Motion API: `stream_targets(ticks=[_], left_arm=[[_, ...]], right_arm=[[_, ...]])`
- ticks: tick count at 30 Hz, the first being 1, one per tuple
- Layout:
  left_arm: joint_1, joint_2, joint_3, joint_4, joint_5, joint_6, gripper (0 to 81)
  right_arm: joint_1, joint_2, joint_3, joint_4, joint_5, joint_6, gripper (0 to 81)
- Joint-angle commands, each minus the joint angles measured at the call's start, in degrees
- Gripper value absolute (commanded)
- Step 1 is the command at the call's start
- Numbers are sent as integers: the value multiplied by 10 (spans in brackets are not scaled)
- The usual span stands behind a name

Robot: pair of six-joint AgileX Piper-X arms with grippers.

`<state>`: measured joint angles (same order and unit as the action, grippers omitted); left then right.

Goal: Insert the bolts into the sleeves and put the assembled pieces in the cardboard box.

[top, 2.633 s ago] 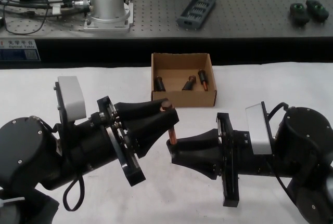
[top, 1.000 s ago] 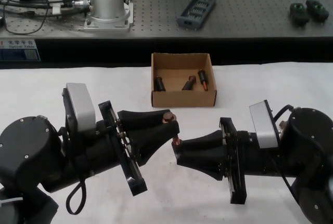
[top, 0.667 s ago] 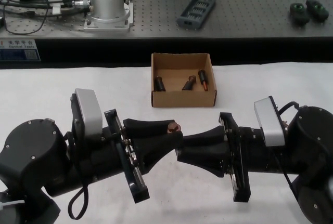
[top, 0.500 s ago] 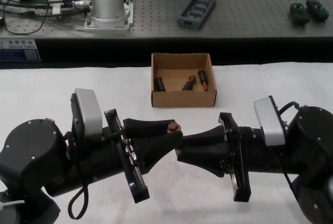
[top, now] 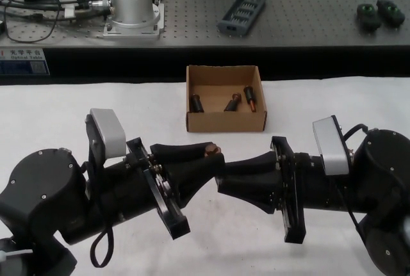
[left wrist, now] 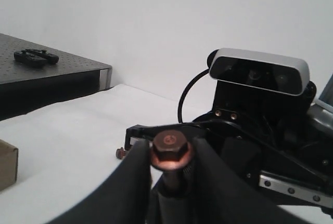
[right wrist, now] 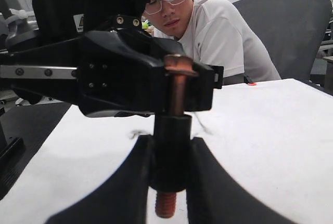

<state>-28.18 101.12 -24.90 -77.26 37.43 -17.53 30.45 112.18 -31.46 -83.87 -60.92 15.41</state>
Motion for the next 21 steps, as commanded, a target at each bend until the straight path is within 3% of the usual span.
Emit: stream_targets(ticks=[1, 6, 10, 12, 14, 21], left_arm=[[9, 0, 3, 9, -59, -6, 6], [9, 0, 3, 16, -93, -6, 29], [9, 0, 3, 40, -112, -1, 220], [9, 0, 3, 34, -72, 21, 334], [9, 0, 3, 15, -12, 43, 389], [9, 0, 21, -117, 1, -10, 393]], right_arm=[[-3, -4, -2, -34, 8, 26, 71], [-3, -4, -2, -34, 8, 26, 71], [-3, -4, -2, -33, 8, 26, 71], [-3, -4, -2, -30, 8, 26, 71], [-3, -4, -2, -30, 8, 26, 71], [-5, -4, -2, -11, 8, 25, 71]])
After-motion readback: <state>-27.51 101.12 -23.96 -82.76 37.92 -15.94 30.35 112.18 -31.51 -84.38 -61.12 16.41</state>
